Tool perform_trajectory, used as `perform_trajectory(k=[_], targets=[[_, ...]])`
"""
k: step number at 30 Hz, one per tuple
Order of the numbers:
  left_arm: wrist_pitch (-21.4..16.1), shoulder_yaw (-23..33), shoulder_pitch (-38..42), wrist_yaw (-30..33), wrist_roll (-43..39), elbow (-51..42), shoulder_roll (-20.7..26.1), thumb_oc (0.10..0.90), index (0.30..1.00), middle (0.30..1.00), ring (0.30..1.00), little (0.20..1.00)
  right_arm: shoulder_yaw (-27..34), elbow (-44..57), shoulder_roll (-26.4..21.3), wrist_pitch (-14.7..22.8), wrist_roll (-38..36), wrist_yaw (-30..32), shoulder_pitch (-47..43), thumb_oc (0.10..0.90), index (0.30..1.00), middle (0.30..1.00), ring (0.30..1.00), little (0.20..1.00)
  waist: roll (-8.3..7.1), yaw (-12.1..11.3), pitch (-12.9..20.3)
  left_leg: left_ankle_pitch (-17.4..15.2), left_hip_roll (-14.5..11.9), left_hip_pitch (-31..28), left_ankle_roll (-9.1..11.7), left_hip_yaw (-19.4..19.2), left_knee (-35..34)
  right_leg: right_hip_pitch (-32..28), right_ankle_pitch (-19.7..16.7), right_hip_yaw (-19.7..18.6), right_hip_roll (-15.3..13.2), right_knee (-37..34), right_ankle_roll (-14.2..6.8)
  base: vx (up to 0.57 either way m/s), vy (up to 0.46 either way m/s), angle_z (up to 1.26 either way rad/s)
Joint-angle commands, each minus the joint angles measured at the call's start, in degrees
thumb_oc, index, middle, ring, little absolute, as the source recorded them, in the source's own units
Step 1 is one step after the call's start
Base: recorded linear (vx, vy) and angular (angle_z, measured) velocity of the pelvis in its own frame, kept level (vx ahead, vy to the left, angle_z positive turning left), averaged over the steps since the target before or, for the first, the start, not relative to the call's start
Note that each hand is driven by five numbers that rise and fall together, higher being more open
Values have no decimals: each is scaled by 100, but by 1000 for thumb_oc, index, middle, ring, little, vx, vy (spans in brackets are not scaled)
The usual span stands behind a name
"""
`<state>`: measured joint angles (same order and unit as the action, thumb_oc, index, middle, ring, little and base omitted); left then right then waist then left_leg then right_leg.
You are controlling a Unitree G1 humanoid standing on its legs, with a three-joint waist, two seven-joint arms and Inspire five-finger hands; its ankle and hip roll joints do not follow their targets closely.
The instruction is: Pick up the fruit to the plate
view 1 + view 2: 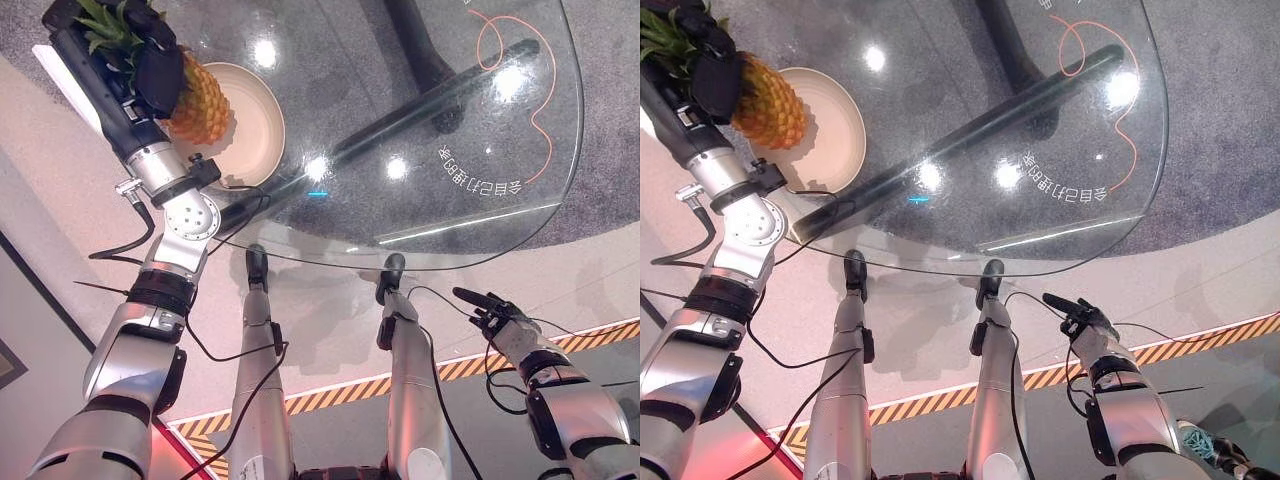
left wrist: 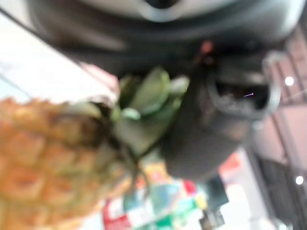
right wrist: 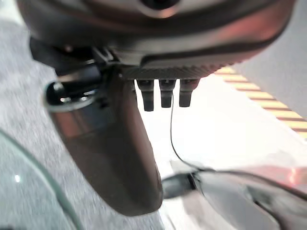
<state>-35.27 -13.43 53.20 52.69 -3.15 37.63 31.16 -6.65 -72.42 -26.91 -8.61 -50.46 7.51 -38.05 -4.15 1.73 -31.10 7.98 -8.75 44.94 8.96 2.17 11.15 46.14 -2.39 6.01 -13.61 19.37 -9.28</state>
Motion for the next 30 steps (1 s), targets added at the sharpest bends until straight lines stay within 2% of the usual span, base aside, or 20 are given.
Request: perform_trajectory(k=[1, 30], targets=[[-535, 89, 967, 22, 320, -130, 370, 100, 300, 300, 300, 200, -132, -322, -62, 3, 197, -152, 303, 800, 900, 900, 900, 900, -222, -175, 130, -626, 116, 33, -335, -51, 467, -241, -234, 226, 321, -541, 260, 0, 0, 0], [-584, -50, 1076, -311, 7, 142, 328, 100, 300, 300, 300, 200, -142, -229, -86, -20, 294, -126, 148, 800, 900, 900, 900, 900, -277, -130, 130, -673, 120, 101, -314, -50, 565, -183, -226, 198, 358, -513, 266, 0, 0, 0]])
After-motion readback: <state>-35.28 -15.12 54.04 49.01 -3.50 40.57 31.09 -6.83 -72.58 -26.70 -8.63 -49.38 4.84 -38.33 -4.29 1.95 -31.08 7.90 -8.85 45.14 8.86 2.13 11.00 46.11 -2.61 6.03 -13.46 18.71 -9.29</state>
